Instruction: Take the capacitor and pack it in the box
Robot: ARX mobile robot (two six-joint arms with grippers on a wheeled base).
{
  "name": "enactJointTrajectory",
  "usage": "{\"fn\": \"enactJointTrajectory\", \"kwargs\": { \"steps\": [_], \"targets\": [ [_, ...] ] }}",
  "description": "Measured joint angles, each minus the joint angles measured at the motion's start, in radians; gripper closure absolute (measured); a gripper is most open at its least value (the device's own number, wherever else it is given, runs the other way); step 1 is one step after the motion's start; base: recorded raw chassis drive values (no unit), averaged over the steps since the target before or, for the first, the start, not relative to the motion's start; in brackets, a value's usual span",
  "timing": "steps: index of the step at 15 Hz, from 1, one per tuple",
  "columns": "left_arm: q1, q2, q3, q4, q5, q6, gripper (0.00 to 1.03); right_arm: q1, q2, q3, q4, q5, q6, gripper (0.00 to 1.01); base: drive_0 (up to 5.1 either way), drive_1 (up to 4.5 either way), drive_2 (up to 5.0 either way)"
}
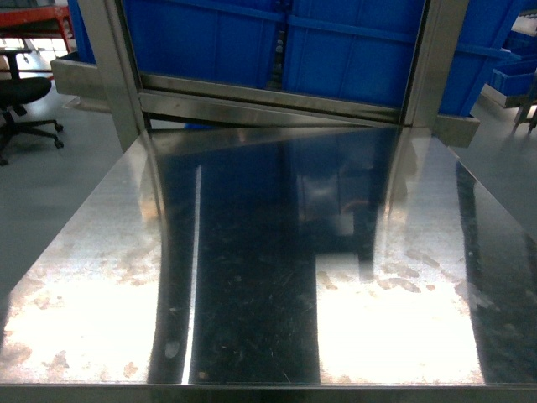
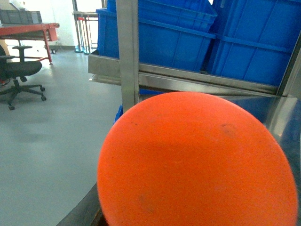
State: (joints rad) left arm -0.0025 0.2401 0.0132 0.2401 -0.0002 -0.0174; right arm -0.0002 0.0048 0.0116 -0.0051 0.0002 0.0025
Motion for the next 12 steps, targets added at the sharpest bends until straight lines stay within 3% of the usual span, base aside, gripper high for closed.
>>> {"fn": "enactJointTrajectory", "kwargs": {
  "steps": [1, 2, 12],
  "targets": [
    [0.0, -0.051, 0.0, -0.054, 0.0, 0.0, 0.59, 0.0, 0.0, 0.0, 0.0, 0.0, 0.0, 0.03, 0.0, 0.0, 0.0],
    [0.0, -0.22, 0.001, -0.26, -0.002, 0.0, 0.59, 0.0, 0.0, 0.0, 0.0, 0.0, 0.0, 0.03, 0.0, 0.0, 0.0],
    [0.0, -0.23, 0.001, -0.246, 0.0, 0.001, 0.59, 0.0, 0.0, 0.0, 0.0, 0.0, 0.0, 0.03, 0.0, 0.0, 0.0]
  ]
}}
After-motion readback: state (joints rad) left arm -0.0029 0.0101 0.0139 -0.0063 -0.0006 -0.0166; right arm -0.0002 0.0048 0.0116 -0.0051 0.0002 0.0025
